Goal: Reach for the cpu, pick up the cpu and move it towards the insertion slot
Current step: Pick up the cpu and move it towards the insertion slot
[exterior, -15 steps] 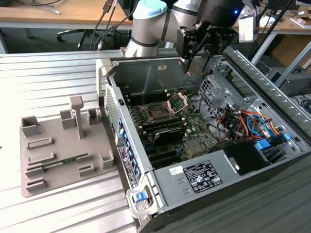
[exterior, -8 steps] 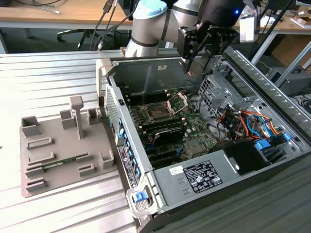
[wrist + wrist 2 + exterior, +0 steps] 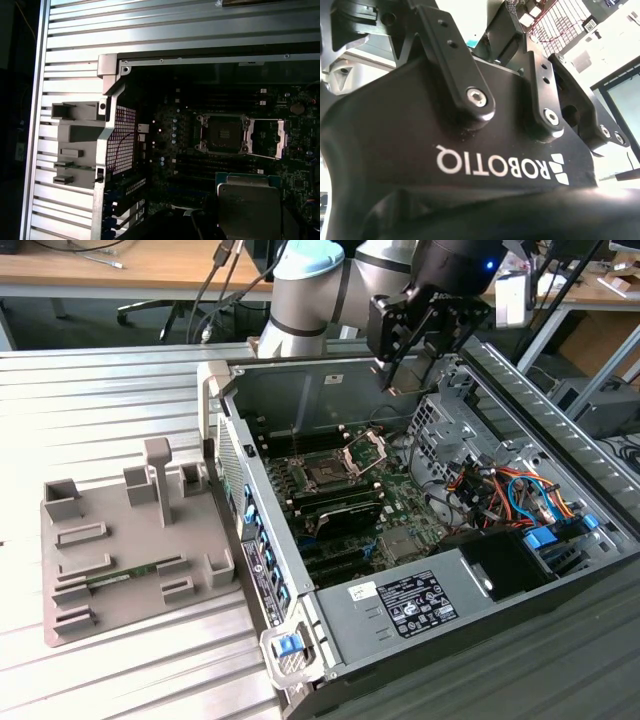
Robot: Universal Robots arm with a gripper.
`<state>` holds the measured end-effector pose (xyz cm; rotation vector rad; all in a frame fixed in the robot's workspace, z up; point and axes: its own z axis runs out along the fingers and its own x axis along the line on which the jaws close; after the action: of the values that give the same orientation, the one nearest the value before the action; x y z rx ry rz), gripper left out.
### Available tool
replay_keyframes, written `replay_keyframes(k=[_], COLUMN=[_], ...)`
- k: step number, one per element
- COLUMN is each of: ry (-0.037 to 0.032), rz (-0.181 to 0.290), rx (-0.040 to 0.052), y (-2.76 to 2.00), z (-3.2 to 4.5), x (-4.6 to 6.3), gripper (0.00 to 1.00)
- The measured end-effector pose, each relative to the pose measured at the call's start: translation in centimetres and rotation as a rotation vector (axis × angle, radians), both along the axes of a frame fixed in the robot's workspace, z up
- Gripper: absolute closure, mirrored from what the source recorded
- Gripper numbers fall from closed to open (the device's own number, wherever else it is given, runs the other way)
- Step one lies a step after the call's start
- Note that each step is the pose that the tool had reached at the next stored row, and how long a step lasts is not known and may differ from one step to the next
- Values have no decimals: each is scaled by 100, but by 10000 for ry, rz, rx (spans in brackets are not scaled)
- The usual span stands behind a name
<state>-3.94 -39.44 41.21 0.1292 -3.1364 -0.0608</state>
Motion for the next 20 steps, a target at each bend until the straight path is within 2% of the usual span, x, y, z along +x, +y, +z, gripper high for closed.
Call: replay_keyframes(k=[8, 20], ry=[0, 1], rz=[0, 0], rx=[0, -1], y=[0, 0], z=[-10, -65], x=[7, 7], gripper=[45, 45])
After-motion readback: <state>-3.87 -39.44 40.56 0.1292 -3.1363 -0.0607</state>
